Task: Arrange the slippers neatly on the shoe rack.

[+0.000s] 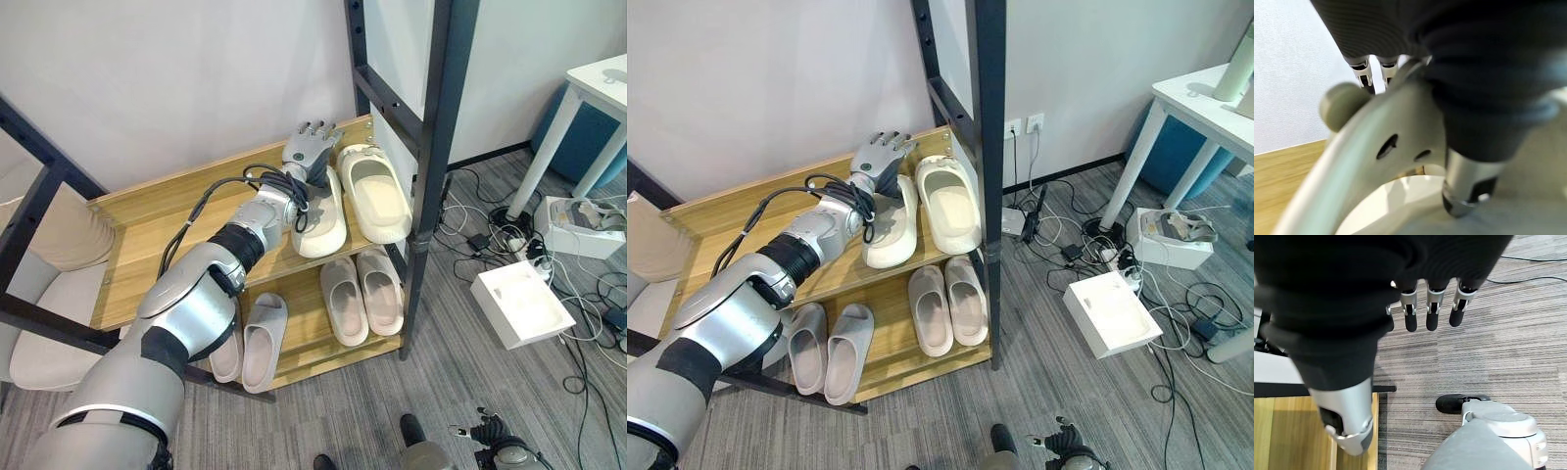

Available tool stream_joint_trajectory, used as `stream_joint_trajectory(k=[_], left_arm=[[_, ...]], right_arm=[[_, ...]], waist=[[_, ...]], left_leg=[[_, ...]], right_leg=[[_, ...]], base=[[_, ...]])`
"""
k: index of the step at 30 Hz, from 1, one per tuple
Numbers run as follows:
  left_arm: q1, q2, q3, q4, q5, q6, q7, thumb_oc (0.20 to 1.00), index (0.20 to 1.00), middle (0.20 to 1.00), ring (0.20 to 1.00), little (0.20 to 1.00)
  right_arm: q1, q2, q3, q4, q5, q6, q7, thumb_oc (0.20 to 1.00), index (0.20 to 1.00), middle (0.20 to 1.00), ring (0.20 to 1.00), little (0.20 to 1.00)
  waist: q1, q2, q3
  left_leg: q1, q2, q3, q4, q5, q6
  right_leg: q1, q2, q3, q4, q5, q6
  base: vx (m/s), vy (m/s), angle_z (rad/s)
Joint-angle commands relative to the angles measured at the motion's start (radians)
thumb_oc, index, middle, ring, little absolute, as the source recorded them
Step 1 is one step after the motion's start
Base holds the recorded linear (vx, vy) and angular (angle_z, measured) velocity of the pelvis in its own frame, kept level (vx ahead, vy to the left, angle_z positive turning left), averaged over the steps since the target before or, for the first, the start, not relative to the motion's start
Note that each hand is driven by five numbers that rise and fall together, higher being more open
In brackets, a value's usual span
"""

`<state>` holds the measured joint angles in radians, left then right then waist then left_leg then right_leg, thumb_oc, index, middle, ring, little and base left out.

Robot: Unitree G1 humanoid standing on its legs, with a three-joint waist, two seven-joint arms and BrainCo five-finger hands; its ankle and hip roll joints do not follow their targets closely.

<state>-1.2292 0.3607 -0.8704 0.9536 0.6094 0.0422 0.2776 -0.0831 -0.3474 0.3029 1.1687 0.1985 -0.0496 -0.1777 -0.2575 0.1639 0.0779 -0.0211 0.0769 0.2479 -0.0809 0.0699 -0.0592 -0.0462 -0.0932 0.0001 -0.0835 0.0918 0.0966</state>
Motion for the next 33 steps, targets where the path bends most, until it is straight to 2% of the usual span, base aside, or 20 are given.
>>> stream_joint_trajectory(k=[1, 9, 18, 29, 33], left_arm=[[-0.118, 0.016, 0.014, 0.097, 0.014, 0.011, -0.001, 1.0, 1.0, 1.0, 1.0, 1.0], [-0.098, 0.012, 0.026, 0.116, 0.016, 0.024, -0.019, 1.0, 1.0, 1.0, 1.0, 1.0], [-0.088, 0.026, 0.032, 0.036, 0.034, 0.02, -0.024, 1.0, 1.0, 1.0, 1.0, 1.0], [-0.032, 0.177, 0.094, -0.157, 0.027, 0.009, -0.021, 1.0, 1.0, 1.0, 1.0, 1.0], [0.035, 0.251, 0.175, -0.3, 0.008, 0.003, -0.02, 1.0, 1.0, 1.0, 1.0, 1.0]], right_arm=[[-0.04, 0.026, 0.006, 0.021, 0.027, -0.002, 0.01, 1.0, 1.0, 1.0, 1.0, 1.0], [-0.031, 0.038, 0.016, 0.027, 0.037, 0.003, 0.022, 1.0, 1.0, 1.0, 1.0, 1.0], [-0.036, 0.045, 0.023, 0.016, 0.04, 0.005, 0.026, 1.0, 1.0, 1.0, 1.0, 1.0], [-0.031, 0.046, 0.009, 0.001, 0.032, 0.007, 0.033, 1.0, 1.0, 1.0, 1.0, 1.0], [-0.03, 0.05, -0.008, -0.008, 0.027, 0.011, 0.038, 1.0, 1.0, 1.0, 1.0, 1.0]], waist=[[0.026, -0.057, 0.006], [0.043, -0.067, -0.002], [0.059, -0.072, -0.003], [0.086, -0.075, -0.007], [0.105, -0.08, -0.009]], left_leg=[[0.063, 0.028, -0.071, -0.006, -0.042, -0.05], [0.065, 0.024, -0.08, -0.006, -0.044, -0.046], [0.065, 0.021, -0.089, -0.006, -0.044, -0.043], [0.066, 0.022, -0.097, -0.006, -0.041, -0.044], [0.064, 0.023, -0.107, -0.006, -0.04, -0.045]], right_leg=[[0.045, -0.024, -0.062, -0.004, -0.081, 0.062], [0.052, -0.026, -0.069, -0.004, -0.082, 0.062], [0.058, -0.027, -0.079, -0.004, -0.084, 0.062], [0.066, -0.026, -0.091, -0.004, -0.089, 0.059], [0.07, -0.026, -0.1, -0.004, -0.092, 0.057]], base=[[-0.02, 0.006, 0.07], [0.0, 0.005, 0.05], [0.0, 0.0, 0.02], [0.0, -0.002, 0.01], [-0.01, -0.011, 0.1]])
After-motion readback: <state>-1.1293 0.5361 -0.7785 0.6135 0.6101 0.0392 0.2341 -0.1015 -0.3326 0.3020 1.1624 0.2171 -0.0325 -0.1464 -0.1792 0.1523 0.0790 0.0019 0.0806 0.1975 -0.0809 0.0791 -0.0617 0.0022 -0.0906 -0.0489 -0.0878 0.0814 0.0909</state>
